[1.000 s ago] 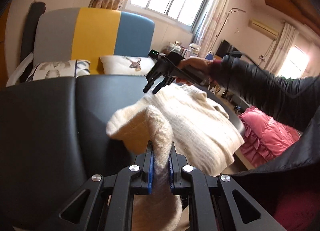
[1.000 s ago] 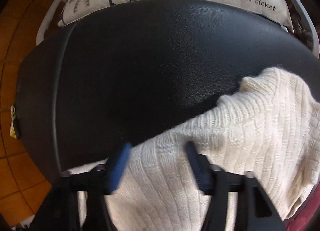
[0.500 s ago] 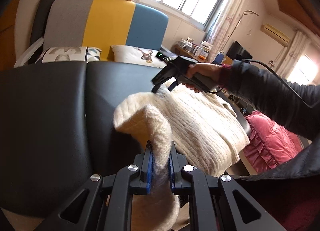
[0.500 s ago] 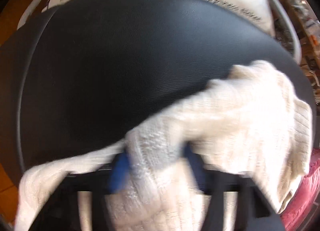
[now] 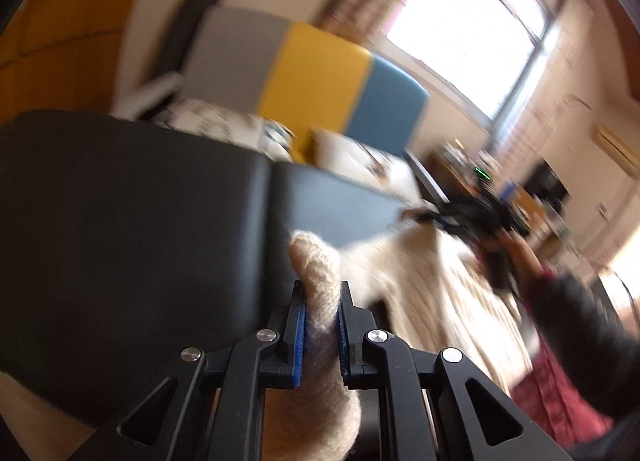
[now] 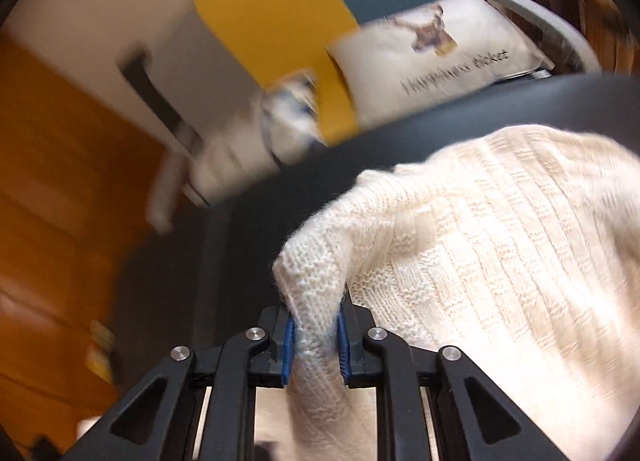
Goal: Fold clothes
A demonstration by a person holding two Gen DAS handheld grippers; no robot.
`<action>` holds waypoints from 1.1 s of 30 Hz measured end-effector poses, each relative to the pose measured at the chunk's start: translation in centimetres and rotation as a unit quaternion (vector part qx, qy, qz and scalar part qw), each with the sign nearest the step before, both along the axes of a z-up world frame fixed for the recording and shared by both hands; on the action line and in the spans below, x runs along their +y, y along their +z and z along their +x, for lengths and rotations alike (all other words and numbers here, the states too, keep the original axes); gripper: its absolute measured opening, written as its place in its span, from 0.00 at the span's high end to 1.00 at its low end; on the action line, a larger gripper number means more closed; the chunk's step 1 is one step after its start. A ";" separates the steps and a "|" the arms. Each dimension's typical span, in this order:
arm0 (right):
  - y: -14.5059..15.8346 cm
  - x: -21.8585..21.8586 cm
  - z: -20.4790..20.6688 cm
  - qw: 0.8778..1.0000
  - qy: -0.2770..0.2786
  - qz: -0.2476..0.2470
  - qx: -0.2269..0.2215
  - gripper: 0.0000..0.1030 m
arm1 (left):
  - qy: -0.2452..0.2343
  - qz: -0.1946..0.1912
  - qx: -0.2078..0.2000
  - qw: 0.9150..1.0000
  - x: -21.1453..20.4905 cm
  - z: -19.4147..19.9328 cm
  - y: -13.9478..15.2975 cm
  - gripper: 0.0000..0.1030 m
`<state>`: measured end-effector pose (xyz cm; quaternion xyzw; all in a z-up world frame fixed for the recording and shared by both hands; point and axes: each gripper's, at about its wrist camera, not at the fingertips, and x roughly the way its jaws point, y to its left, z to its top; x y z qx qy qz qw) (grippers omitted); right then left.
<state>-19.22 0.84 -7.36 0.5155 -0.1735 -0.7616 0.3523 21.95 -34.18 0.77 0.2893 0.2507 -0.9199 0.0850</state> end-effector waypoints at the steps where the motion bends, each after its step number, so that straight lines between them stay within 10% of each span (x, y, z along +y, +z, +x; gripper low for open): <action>1: 0.8 -0.9 -0.3 0.999 -0.015 -0.033 -0.001 0.84 | 0.024 -0.003 0.008 1.000 -1.2 -0.2 0.7 0.87; 3: 1.0 -1.7 -0.5 0.997 -0.026 -0.077 -0.009 0.84 | 0.065 -0.007 0.004 0.998 -3.2 -0.4 0.8 0.87; 11: -3.6 -11.5 1.6 0.998 0.053 0.024 0.002 0.83 | 0.198 -0.021 -0.077 0.977 -9.4 -1.2 -2.1 0.88; 17: -7.6 -14.8 2.4 0.992 0.077 0.096 0.037 0.77 | 0.294 -0.024 -0.138 0.946 -13.9 -1.6 -4.5 0.87; 23: -9.0 -13.7 1.7 0.991 0.092 0.085 0.049 0.72 | 0.358 0.067 -0.190 0.912 -16.0 0.3 -9.1 0.87; 33: -7.2 -9.9 2.5 0.993 0.109 0.041 0.030 0.71 | 0.255 -0.020 -0.168 0.952 -11.4 -2.0 -5.8 0.78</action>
